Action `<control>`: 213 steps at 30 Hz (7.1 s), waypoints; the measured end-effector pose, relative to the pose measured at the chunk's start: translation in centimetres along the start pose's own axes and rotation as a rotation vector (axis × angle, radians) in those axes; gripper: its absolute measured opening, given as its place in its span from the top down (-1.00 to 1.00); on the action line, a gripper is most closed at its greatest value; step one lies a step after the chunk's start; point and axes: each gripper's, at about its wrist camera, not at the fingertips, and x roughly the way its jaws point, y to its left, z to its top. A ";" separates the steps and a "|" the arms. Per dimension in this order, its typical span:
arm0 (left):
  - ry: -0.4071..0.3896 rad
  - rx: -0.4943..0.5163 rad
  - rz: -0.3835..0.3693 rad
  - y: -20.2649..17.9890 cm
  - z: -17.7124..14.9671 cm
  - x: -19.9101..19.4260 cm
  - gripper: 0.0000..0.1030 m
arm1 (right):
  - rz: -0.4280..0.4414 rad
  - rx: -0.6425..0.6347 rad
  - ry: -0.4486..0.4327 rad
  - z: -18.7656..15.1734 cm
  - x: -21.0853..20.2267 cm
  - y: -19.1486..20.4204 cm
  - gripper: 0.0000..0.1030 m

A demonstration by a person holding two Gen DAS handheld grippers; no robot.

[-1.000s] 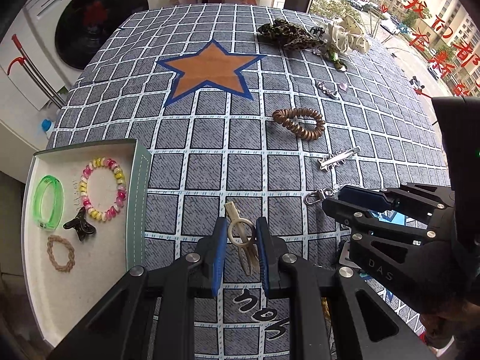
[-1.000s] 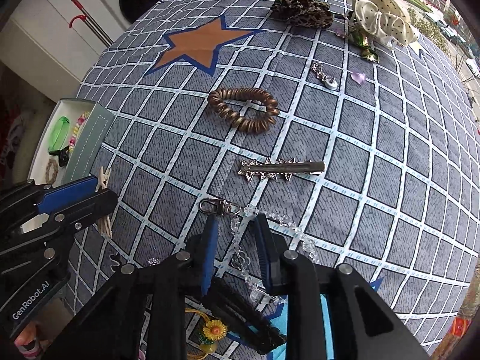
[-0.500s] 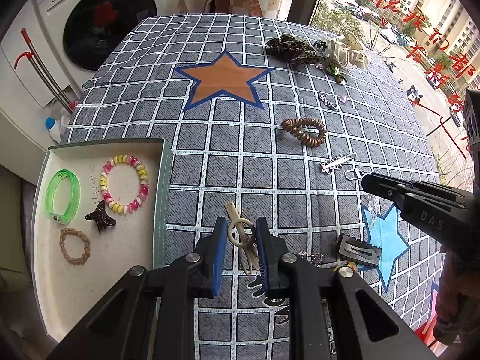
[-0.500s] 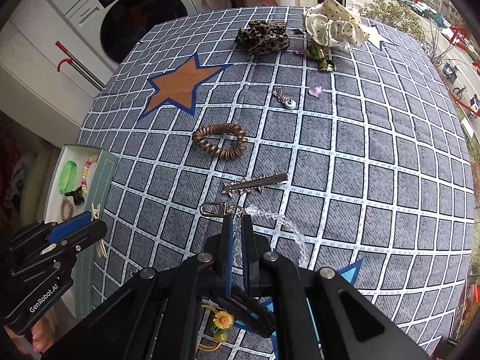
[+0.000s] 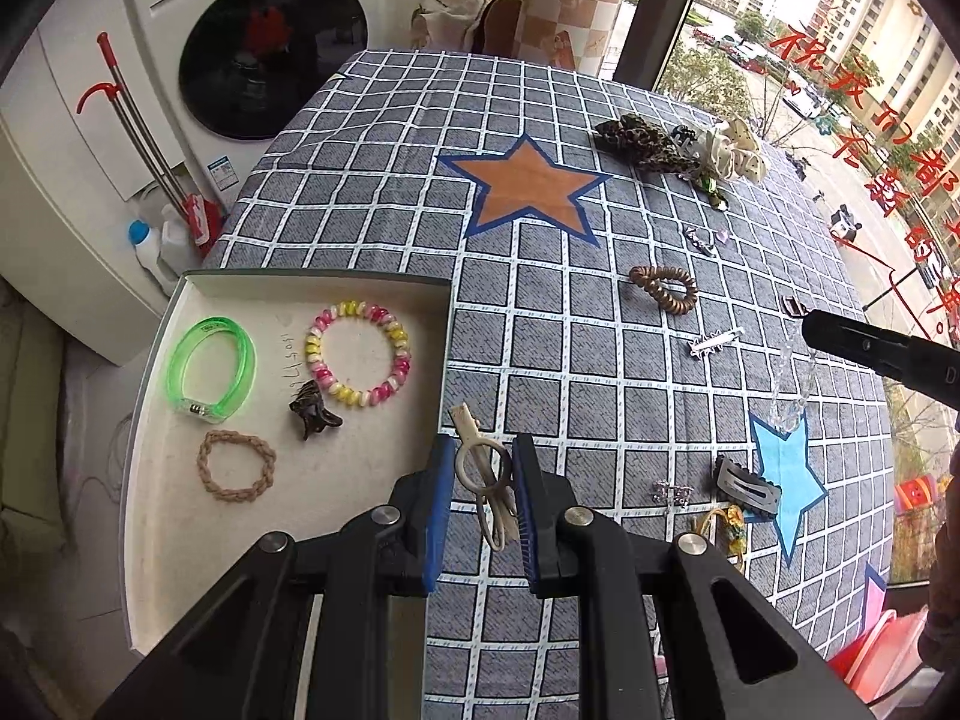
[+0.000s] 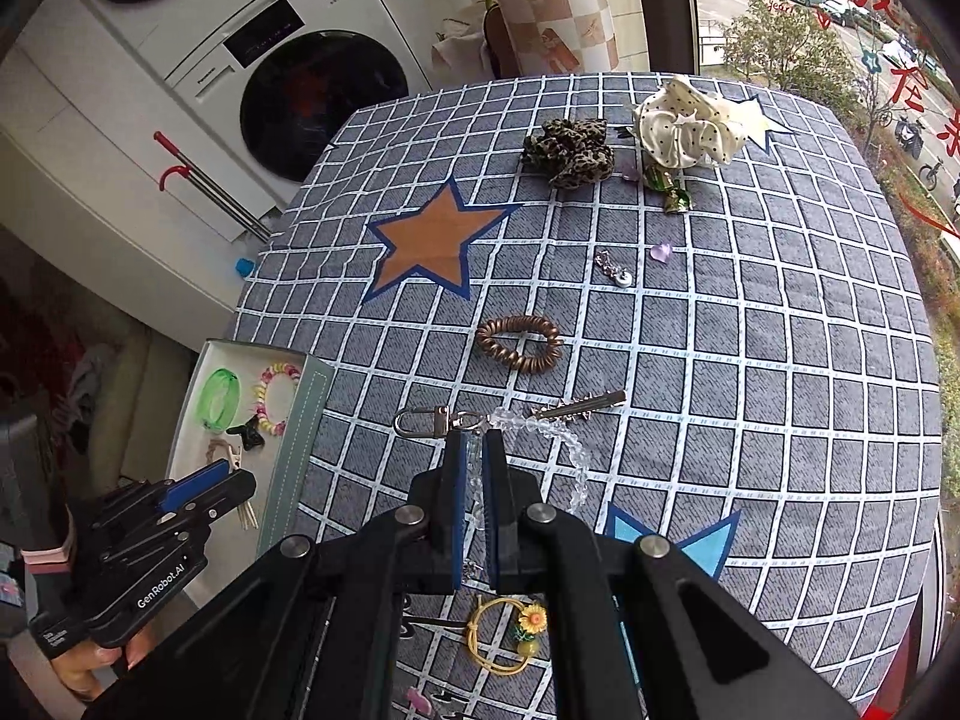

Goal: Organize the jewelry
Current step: 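Carry the beige clip with the left tool into the tray while the right tool releases the crystal chain there, then grasp the small silver rhinestone clip with the left tool while the right tool grasps the black snap clip, then carry both clips to the tray while the right tool releases the black snap clip inside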

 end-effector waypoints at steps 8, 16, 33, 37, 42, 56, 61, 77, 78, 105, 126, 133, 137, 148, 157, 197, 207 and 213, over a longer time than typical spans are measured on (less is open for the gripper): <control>0.002 -0.091 0.061 5.9 -2.2 -1.8 0.49 | 0.094 -0.094 0.005 0.7 0.2 6.3 0.89; 0.021 -0.177 0.108 11.4 -4.4 -2.3 0.49 | 0.165 -0.222 0.040 0.3 2.8 14.1 0.89; 0.107 -0.249 0.135 17.1 -7.5 2.2 0.49 | 0.173 -0.429 0.253 -4.6 13.5 23.8 0.90; 0.118 -0.249 0.133 17.3 -7.3 3.5 0.49 | 0.146 -0.400 0.313 -5.4 16.2 23.2 0.90; 0.119 -0.241 0.132 17.4 -6.5 4.6 0.49 | 0.117 -0.344 0.346 -5.5 18.1 22.1 0.90; 0.089 -0.200 0.149 17.3 -3.7 5.8 0.48 | 0.113 -0.260 0.331 -3.3 19.3 20.8 0.90; 0.093 -0.200 0.159 17.3 -3.7 5.7 0.48 | 0.122 -0.253 0.343 -3.2 19.3 20.7 0.88; 0.057 -0.197 0.189 16.5 -4.1 3.7 -0.99 | 0.168 -0.201 0.270 -1.8 14.6 18.6 0.52; 0.054 -0.186 0.189 16.2 -4.0 3.5 -0.99 | 0.168 -0.199 0.261 -1.7 14.1 18.4 0.47; 0.066 0.015 0.128 5.3 -1.0 1.4 -1.00 | -0.055 0.126 0.166 -3.9 5.4 1.2 -0.59; 0.147 0.186 0.012 -5.0 -3.0 4.4 -1.00 | -0.206 -0.007 0.267 -8.0 4.9 -6.7 -0.99; 0.170 0.191 0.032 -5.9 -3.1 5.9 -1.00 | -0.261 -0.115 0.251 -7.9 5.7 -6.5 -0.86; 0.188 0.209 0.033 -6.7 -3.2 6.9 -1.00 | -0.252 -0.156 0.255 -8.7 4.8 -7.5 -0.79; 0.193 0.240 0.029 -8.6 -3.1 8.8 -1.00 | -0.254 -0.336 0.269 -11.6 4.6 -6.6 -0.53; 0.189 0.237 0.025 -9.2 -2.7 9.7 -1.00 | -0.246 -0.367 0.226 -10.4 5.7 -4.7 -0.42; 0.113 0.101 -0.132 -6.4 -1.5 4.4 0.68 | -0.157 -0.064 0.180 -6.6 3.6 -4.7 0.39; 0.063 0.016 -0.101 -1.8 -1.4 1.6 0.68 | -0.130 -0.097 0.165 -5.6 3.3 -1.3 0.40; 0.041 -0.036 -0.068 1.8 -1.9 0.2 0.68 | -0.101 -0.155 0.149 -4.6 3.1 2.1 0.40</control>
